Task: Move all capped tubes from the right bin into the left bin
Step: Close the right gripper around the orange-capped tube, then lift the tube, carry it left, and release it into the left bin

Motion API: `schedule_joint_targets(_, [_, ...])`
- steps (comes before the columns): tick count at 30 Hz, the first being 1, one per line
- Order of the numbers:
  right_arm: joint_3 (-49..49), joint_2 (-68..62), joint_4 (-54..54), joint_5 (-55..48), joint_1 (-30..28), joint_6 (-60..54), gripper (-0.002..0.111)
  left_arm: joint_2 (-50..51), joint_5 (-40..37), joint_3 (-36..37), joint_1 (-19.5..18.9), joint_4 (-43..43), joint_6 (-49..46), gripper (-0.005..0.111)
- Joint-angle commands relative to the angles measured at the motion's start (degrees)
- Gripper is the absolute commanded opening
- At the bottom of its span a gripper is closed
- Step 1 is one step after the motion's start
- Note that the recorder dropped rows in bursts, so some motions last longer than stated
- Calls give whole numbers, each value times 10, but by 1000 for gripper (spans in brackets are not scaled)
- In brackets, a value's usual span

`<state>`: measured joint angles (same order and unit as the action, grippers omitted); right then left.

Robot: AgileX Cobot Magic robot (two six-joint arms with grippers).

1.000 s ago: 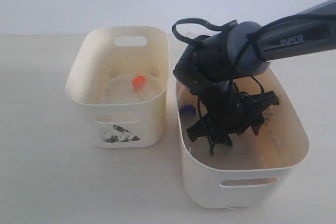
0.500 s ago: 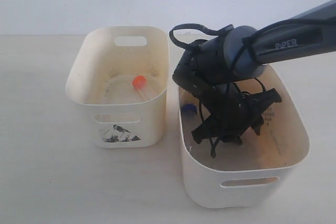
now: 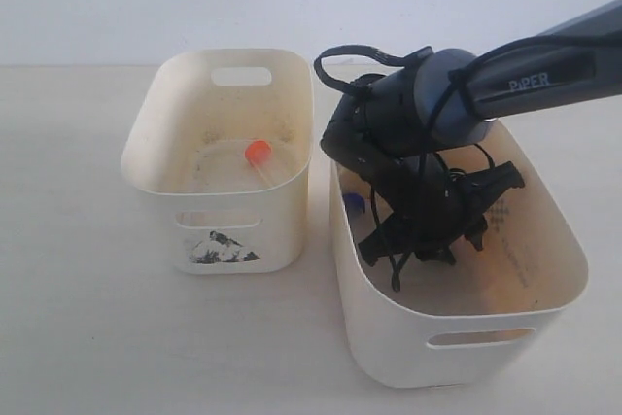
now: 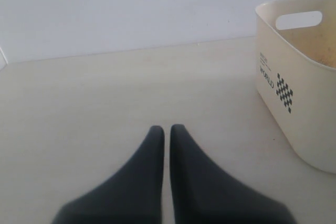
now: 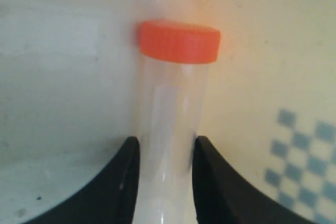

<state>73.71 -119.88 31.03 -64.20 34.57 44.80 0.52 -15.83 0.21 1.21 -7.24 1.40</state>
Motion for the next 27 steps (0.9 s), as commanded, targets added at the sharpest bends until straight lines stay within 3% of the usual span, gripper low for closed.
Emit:
schedule_joint_targets(1, [-4,29,-12,22,-3,-1,0,-1,8,-2,-1,4,7,4])
schedule_joint_targets(17, [-4,174,3,35,-3,2,0,-1,8,-2,-1,4,7,4])
schedule_joint_targets(23, [-4,235,-14,96,-3,2,0,-1,8,-2,-1,4,7,4])
schedule_joint_targets(27, [-4,279,-50,197,-3,2,0,-1,8,-2,-1,4,7,4])
